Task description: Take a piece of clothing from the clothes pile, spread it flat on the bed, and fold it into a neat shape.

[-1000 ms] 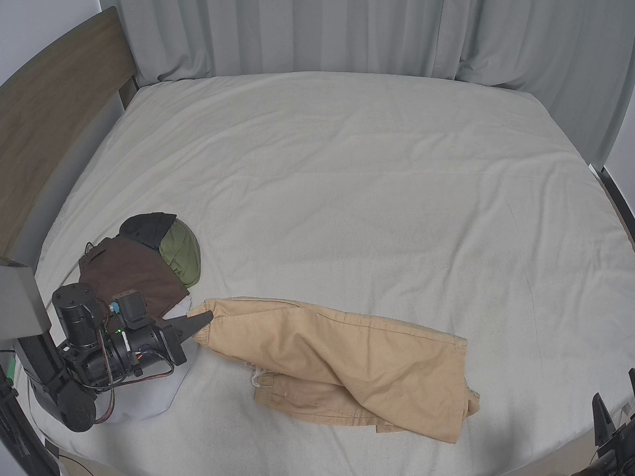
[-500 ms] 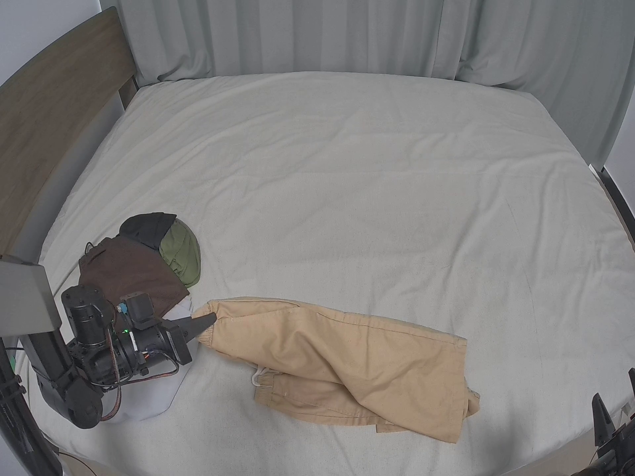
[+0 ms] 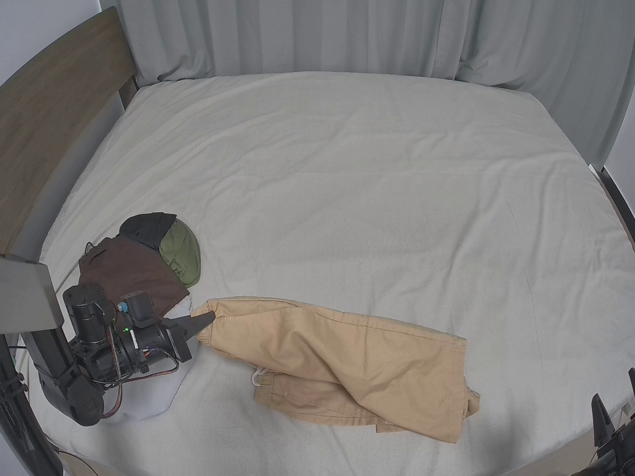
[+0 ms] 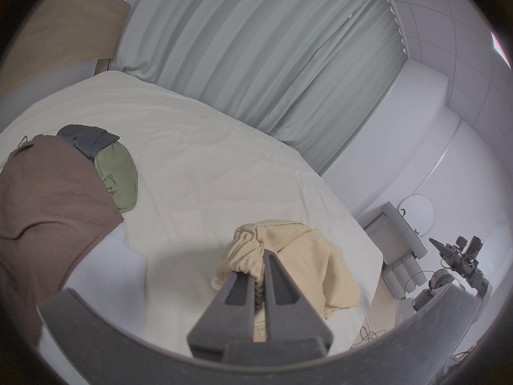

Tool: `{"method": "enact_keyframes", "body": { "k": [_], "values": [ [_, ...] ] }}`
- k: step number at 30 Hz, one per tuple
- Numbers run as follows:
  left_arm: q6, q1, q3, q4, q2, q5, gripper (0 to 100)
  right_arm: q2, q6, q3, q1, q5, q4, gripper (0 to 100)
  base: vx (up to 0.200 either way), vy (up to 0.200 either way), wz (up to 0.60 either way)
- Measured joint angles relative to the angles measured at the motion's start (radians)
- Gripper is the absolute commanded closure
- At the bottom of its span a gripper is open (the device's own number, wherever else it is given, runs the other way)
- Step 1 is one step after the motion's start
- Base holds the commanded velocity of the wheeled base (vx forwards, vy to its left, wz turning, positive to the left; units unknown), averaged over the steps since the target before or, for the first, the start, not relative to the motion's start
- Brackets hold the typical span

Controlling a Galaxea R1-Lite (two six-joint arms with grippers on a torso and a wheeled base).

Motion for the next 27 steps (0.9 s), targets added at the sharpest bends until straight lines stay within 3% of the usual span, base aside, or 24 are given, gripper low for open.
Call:
{"method": "enact_keyframes", "body": {
  "k": [15, 27],
  "values": [
    [-0.003, 0.013, -0.017, 0.000, -0.003, -0.001, 100, 0.000, -0.008, -0.027, -0.001, 0.007, -0.050, 0, 0.000, 0.000, 0.00],
    [-0.003, 0.019, -0.019, 0.000, -0.005, -0.002, 100, 0.113, -0.005, -0.149, 0.018, 0.103, -0.054, 0, 0.000, 0.000, 0.00]
  ]
}}
